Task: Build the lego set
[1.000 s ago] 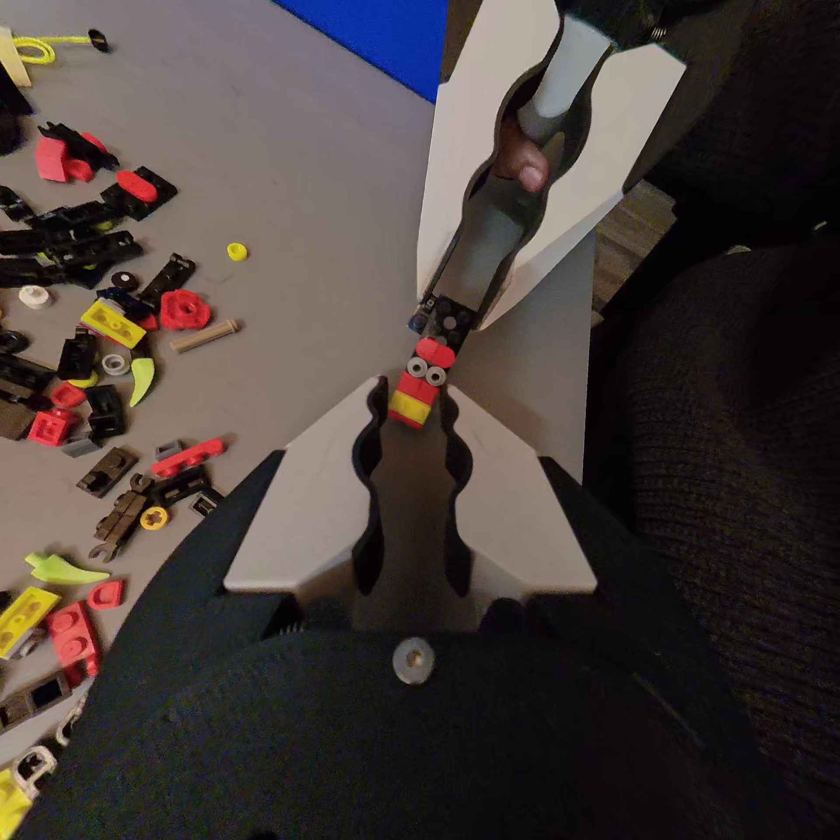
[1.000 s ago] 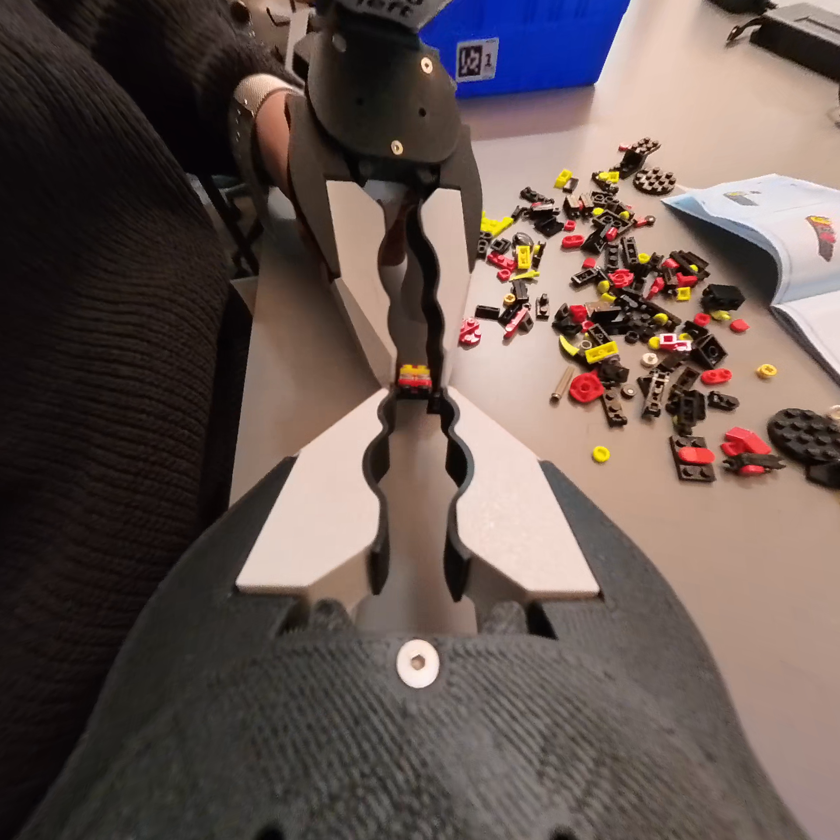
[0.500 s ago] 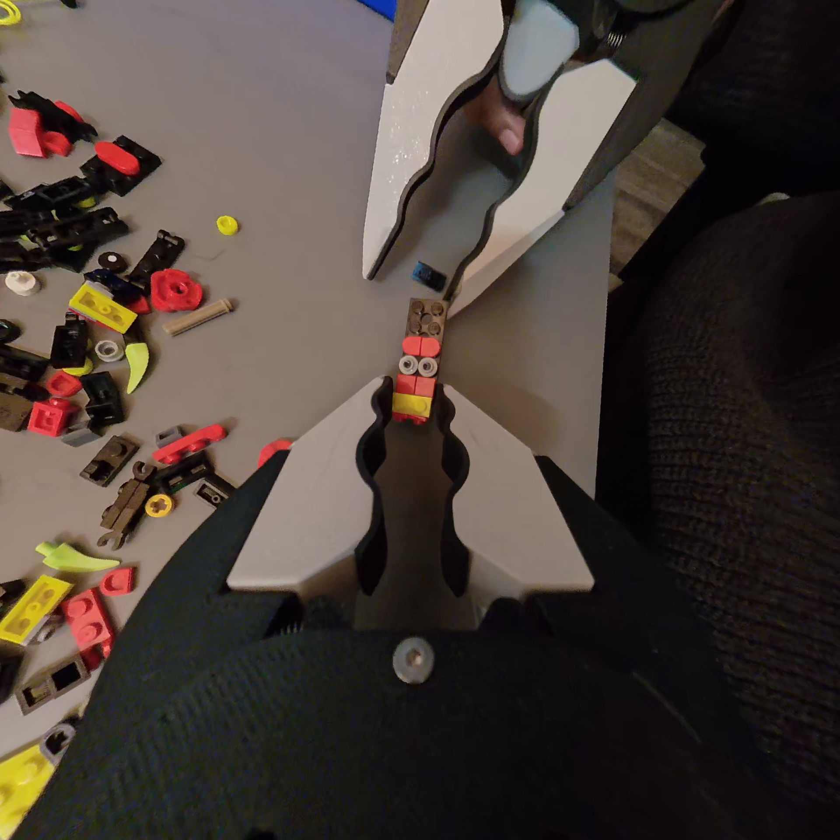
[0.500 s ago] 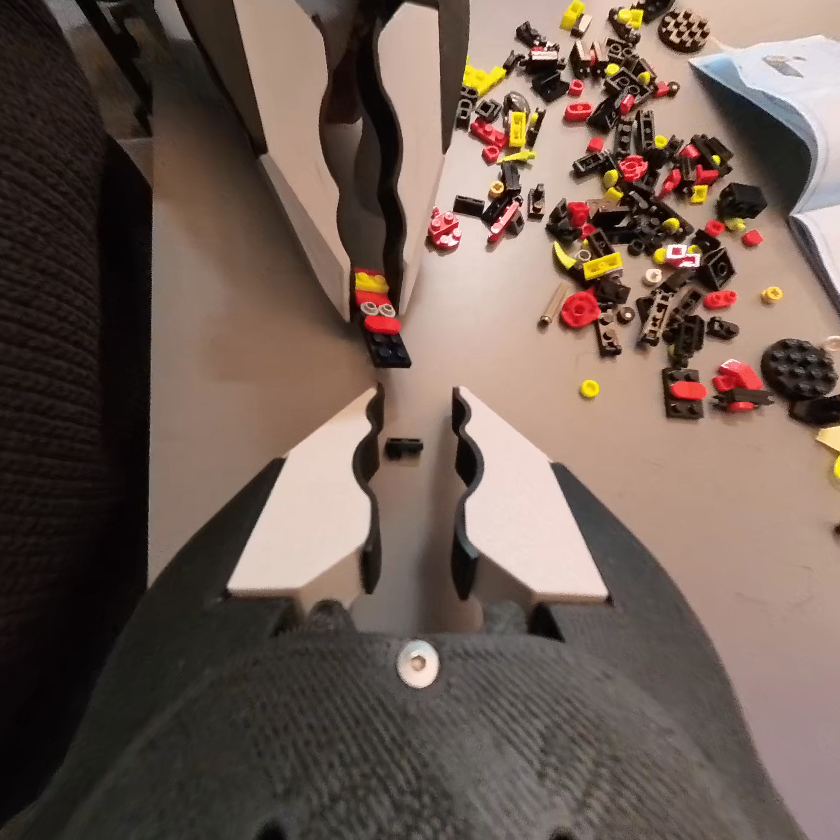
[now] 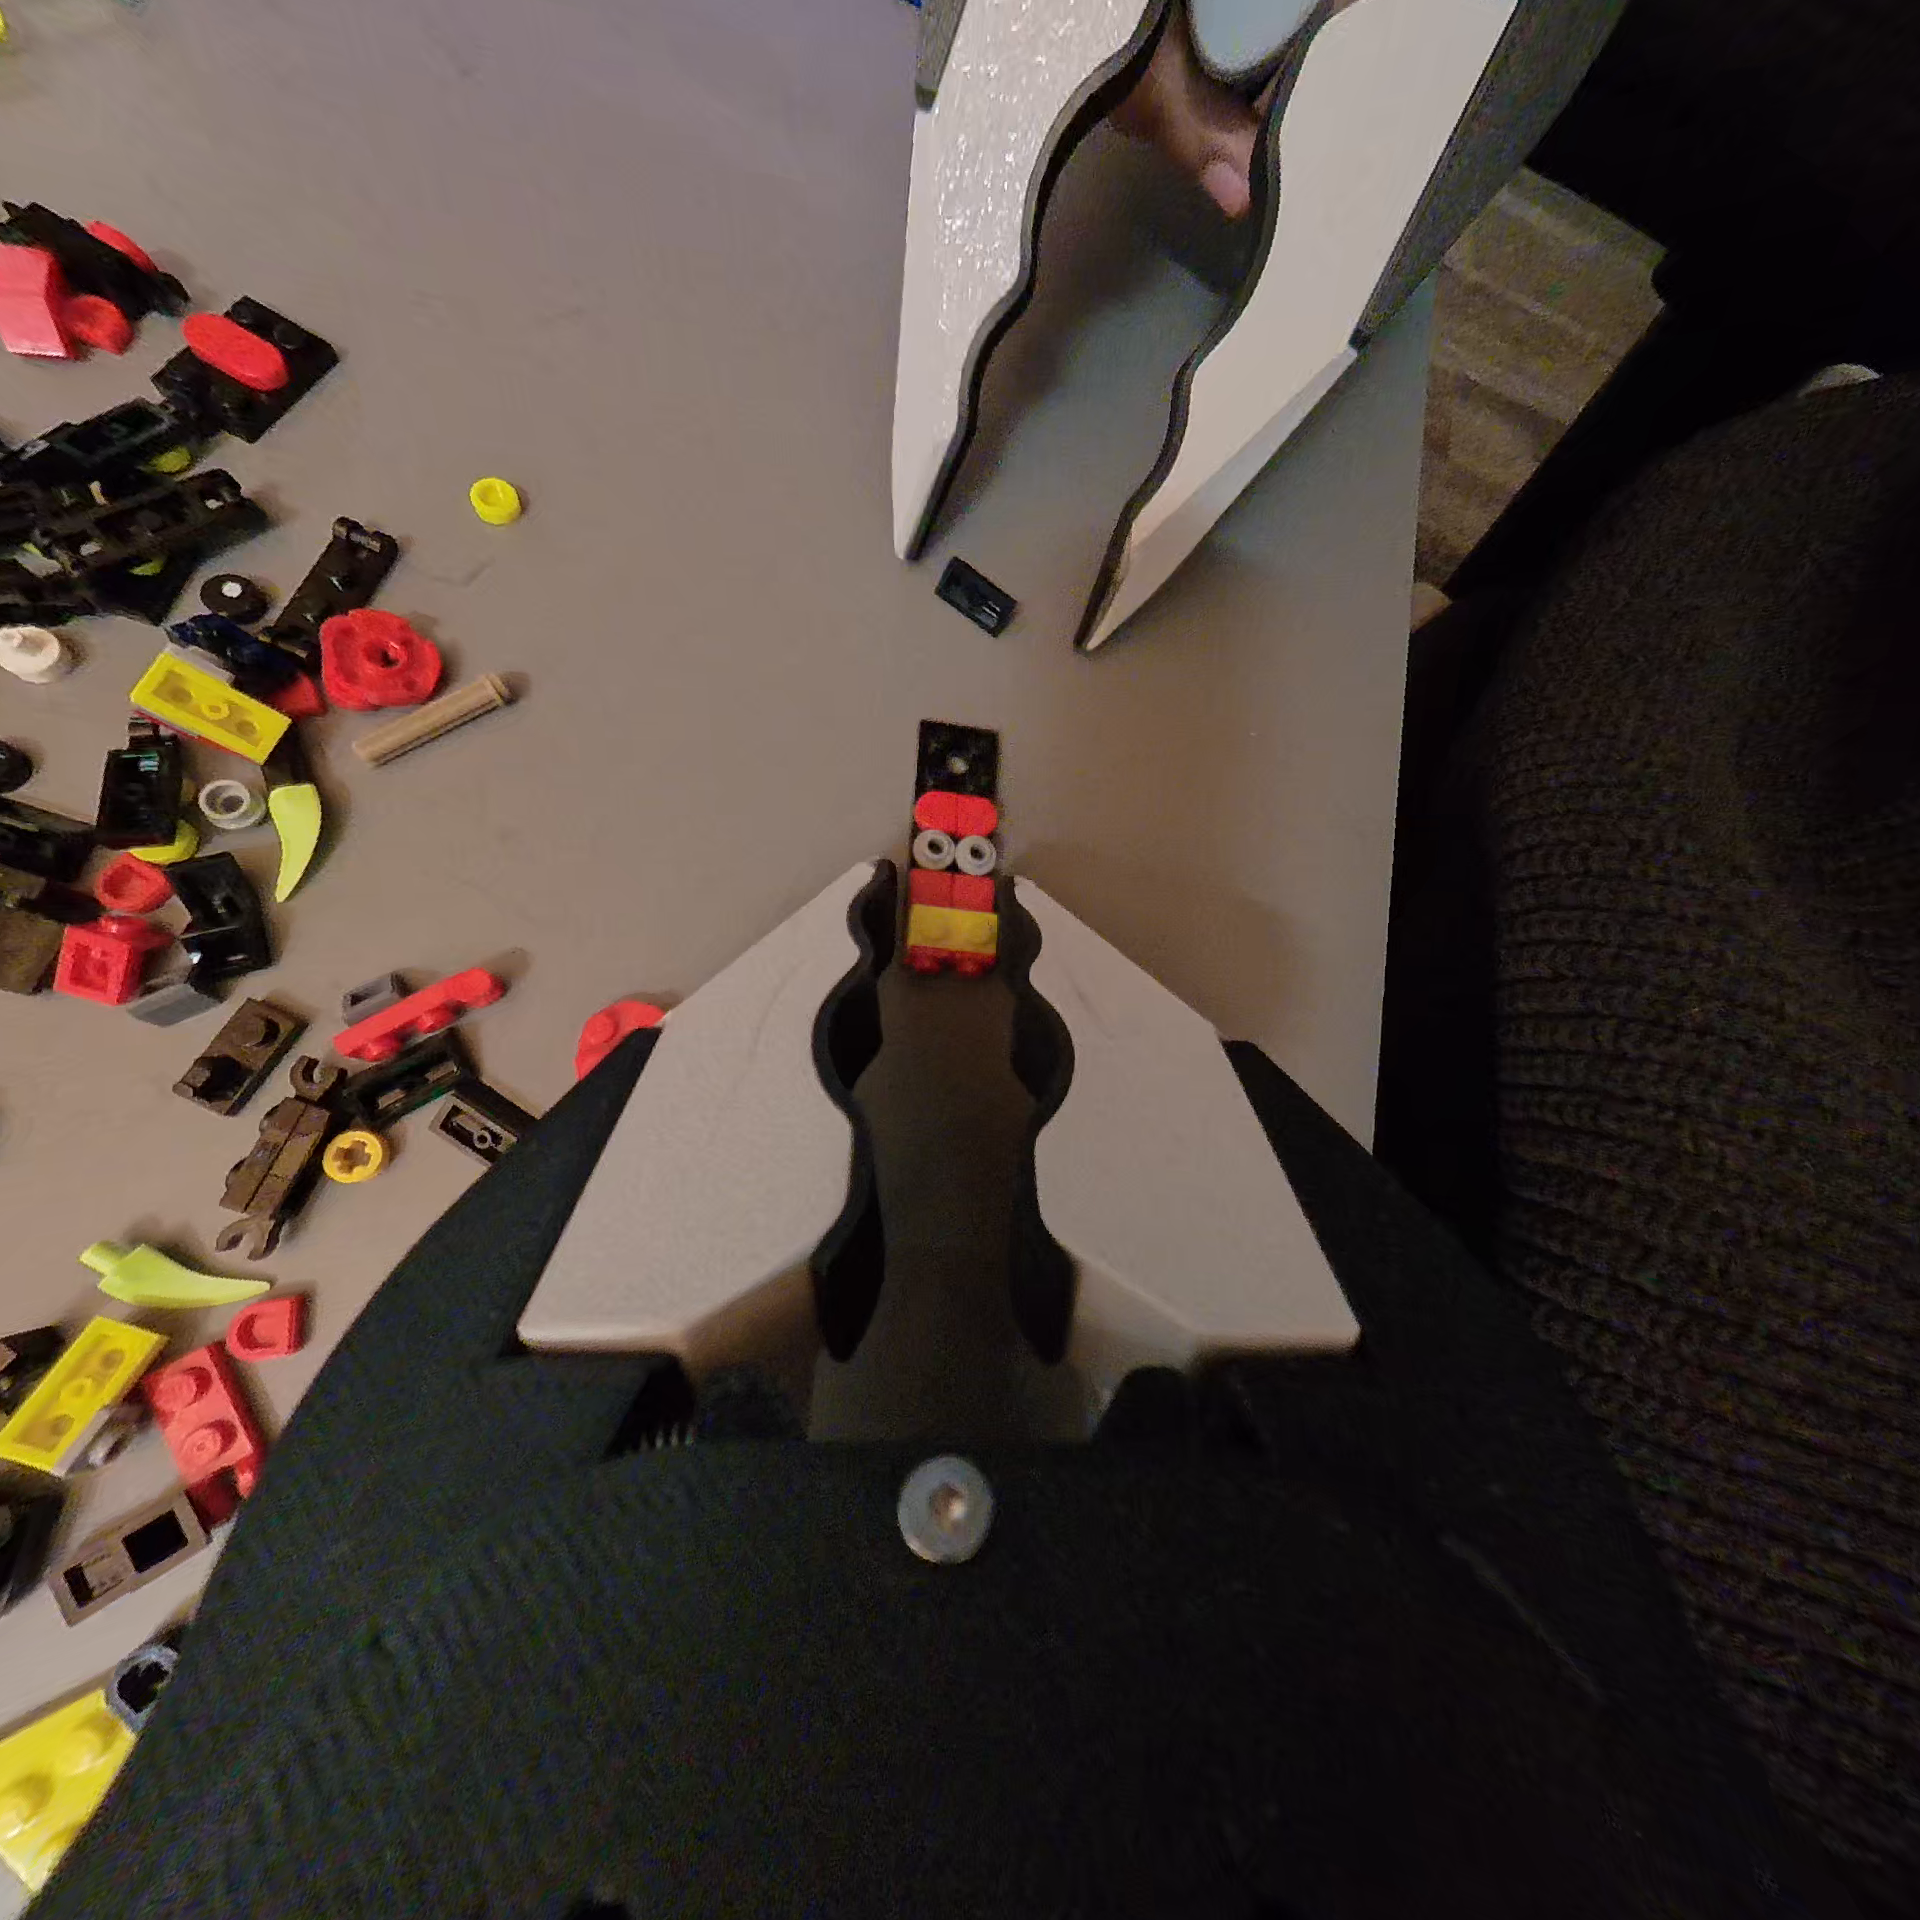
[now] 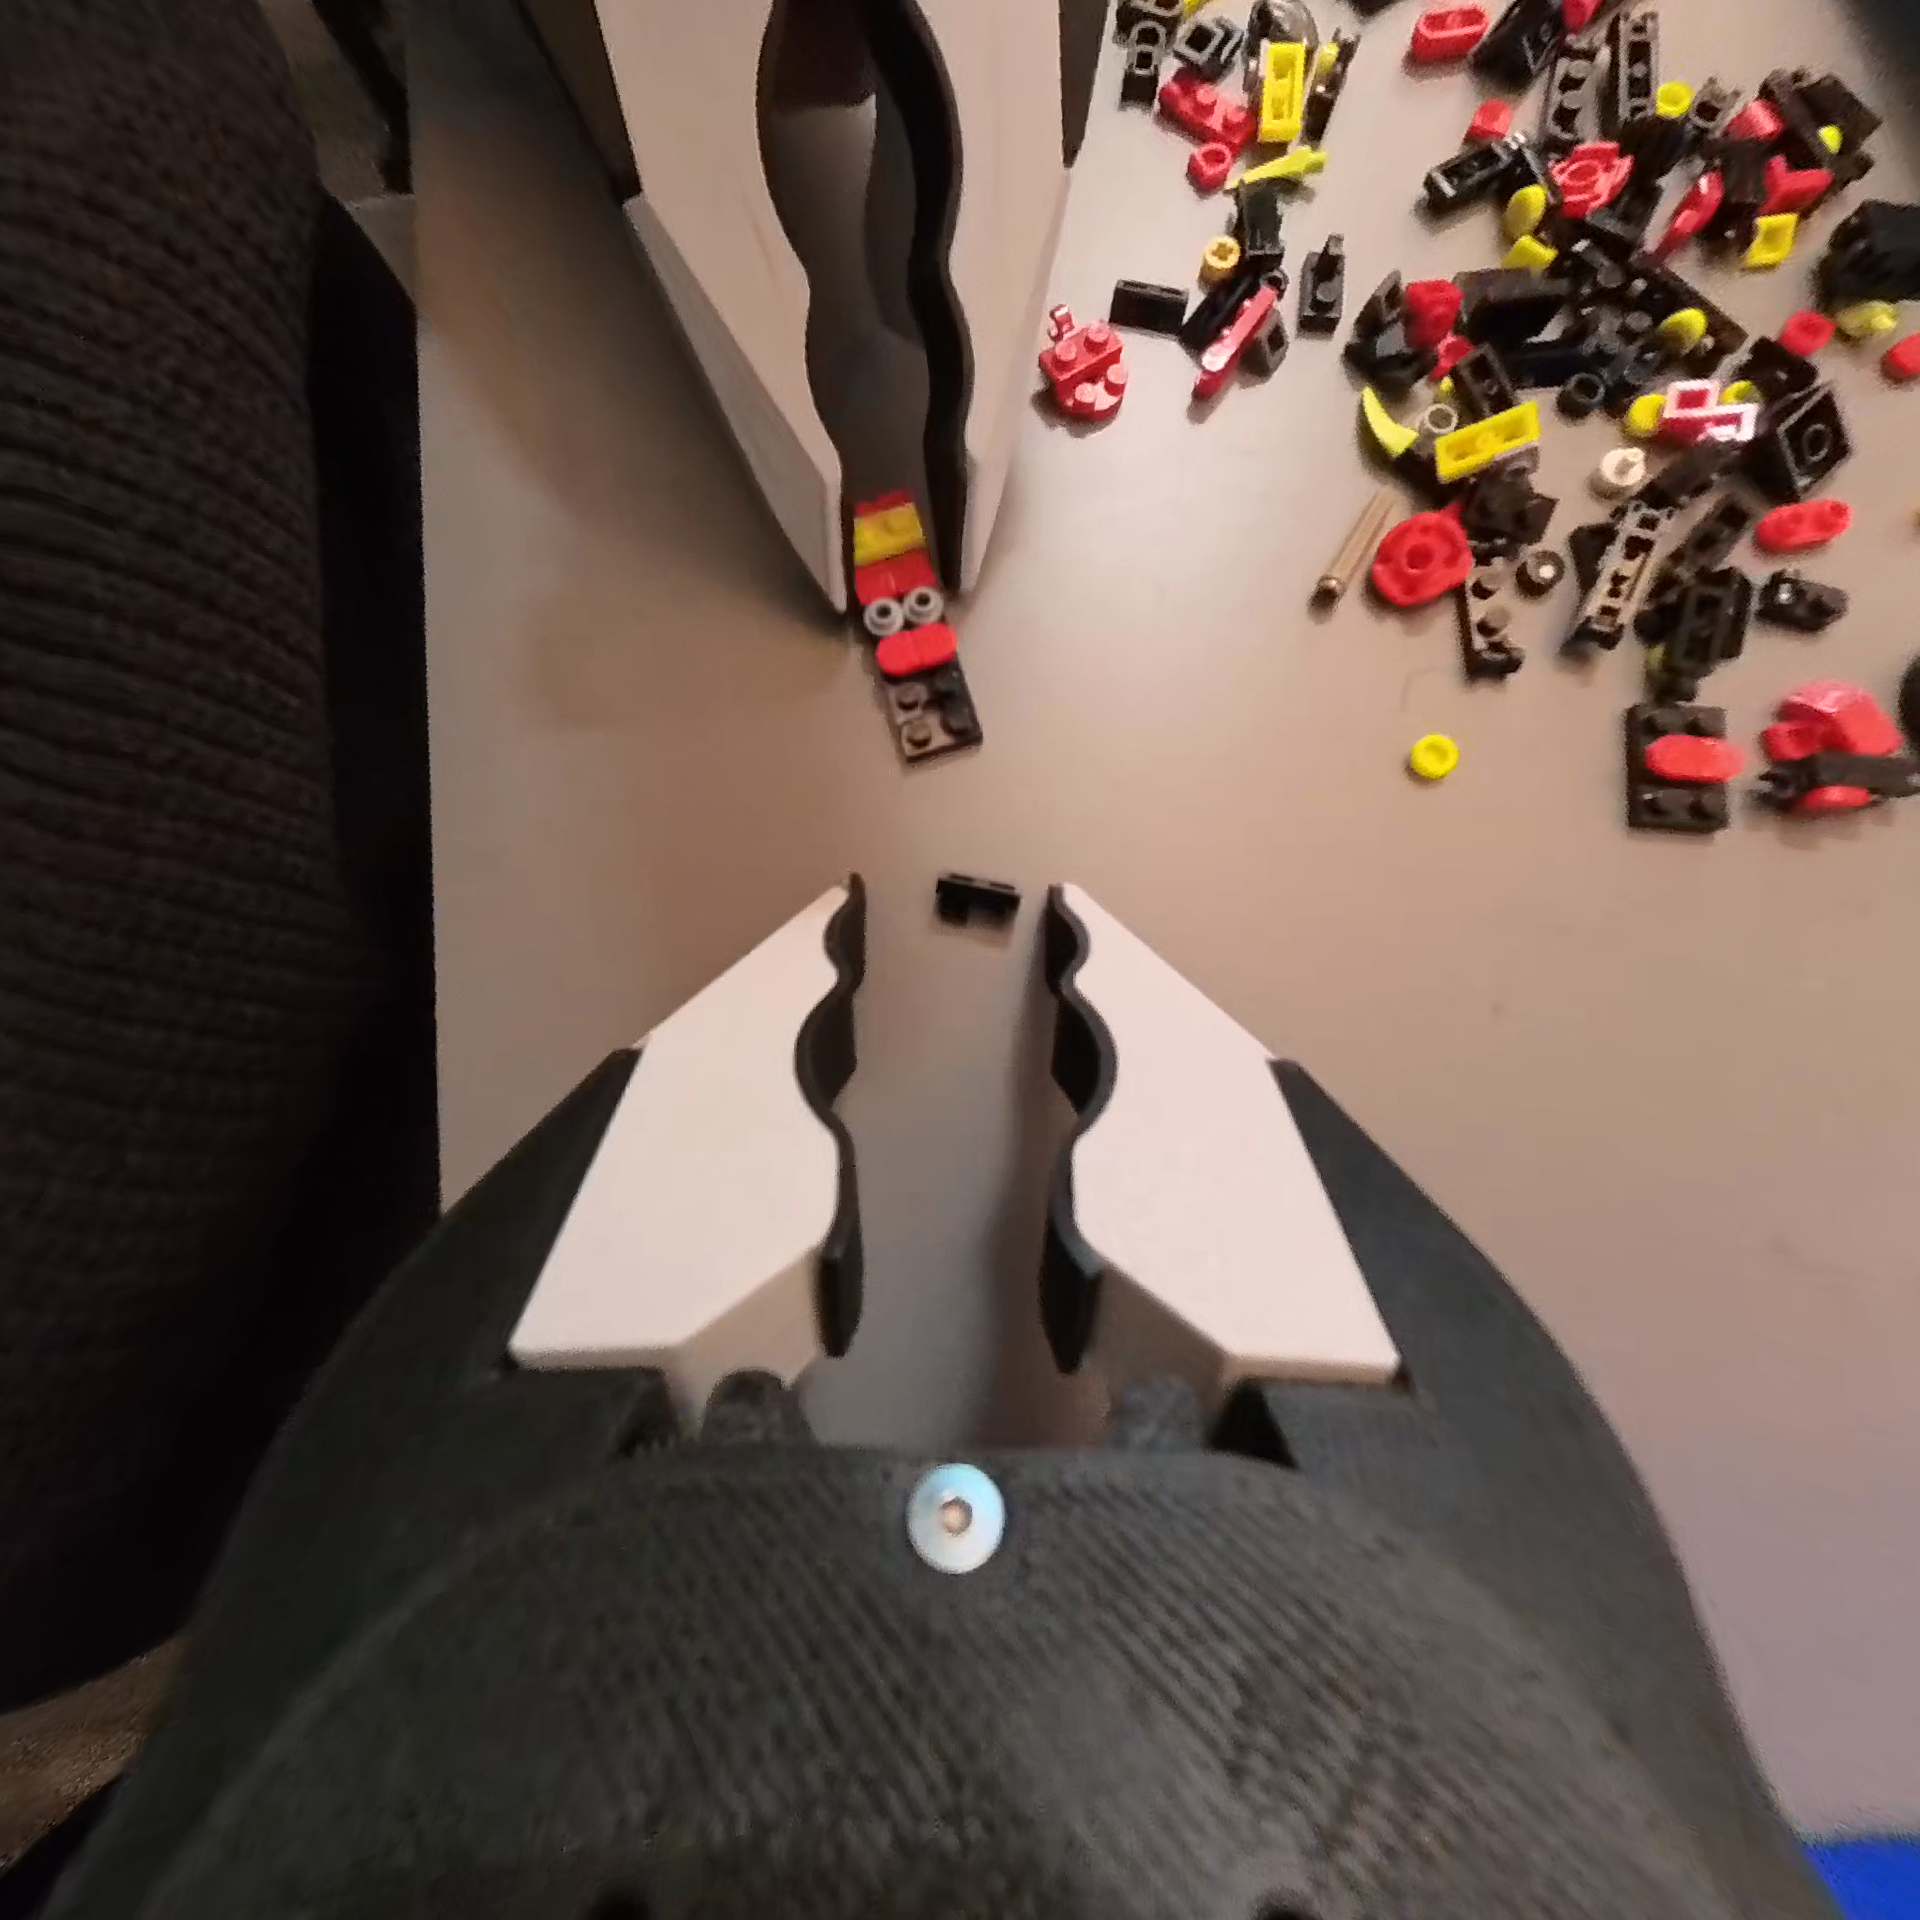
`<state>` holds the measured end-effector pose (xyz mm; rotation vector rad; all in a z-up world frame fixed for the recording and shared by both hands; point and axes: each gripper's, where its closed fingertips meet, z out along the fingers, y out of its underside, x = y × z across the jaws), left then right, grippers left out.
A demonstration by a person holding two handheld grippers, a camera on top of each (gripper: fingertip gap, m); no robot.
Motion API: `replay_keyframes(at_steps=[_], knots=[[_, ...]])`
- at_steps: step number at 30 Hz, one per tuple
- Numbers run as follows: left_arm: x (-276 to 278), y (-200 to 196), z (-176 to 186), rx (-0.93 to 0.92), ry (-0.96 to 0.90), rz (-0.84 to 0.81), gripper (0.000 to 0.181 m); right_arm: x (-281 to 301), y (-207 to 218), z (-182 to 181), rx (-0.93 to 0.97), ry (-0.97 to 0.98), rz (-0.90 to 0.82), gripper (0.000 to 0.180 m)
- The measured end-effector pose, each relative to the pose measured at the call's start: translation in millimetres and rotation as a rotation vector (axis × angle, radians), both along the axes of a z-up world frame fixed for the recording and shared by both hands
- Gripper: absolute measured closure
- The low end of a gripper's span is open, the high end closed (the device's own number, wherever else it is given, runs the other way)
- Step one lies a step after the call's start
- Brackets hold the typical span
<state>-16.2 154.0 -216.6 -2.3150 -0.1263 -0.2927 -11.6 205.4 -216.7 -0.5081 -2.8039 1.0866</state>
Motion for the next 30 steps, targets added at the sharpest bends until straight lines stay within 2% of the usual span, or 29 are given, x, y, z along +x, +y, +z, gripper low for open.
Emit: replay_keyframes(at_steps=[1, 2, 6, 10, 12, 14, 18, 21, 30], knots=[[0, 0, 0, 0.000, -0.004, -0.001, 0.163, -1, -2, 0, 0.002, 0.007, 0.002, 0.155], [0, 0, 0, 0.001, -0.008, -0.001, 0.163, -5, -3, -1, 0.008, 0.024, -0.004, 0.165], [0, 0, 0, 0.003, -0.019, 0.002, 0.163, -24, -9, 0, 0.002, 0.044, -0.063, 0.165], [0, 0, 1, 0.004, -0.023, 0.001, 0.162, -70, 1, 6, 0.077, 0.217, -0.210, 0.158], [0, 0, 1, 0.003, -0.021, 0.002, 0.161, -66, -6, 12, 0.035, 0.232, -0.174, 0.143], [0, -1, 1, -0.002, -0.012, 0.005, 0.160, -55, -16, 20, -0.003, 0.243, -0.124, 0.137], [-1, -2, 0, -0.008, 0.002, 0.008, 0.160, -26, -39, 20, -0.025, 0.225, 0.015, 0.145], [-1, -2, 0, -0.011, -0.005, 0.012, 0.162, -16, -46, 11, 0.009, 0.176, 0.056, 0.149], [2, -2, 0, -0.008, -0.037, 0.019, 0.165, -9, -52, 7, -0.015, 0.101, 0.078, 0.164]])
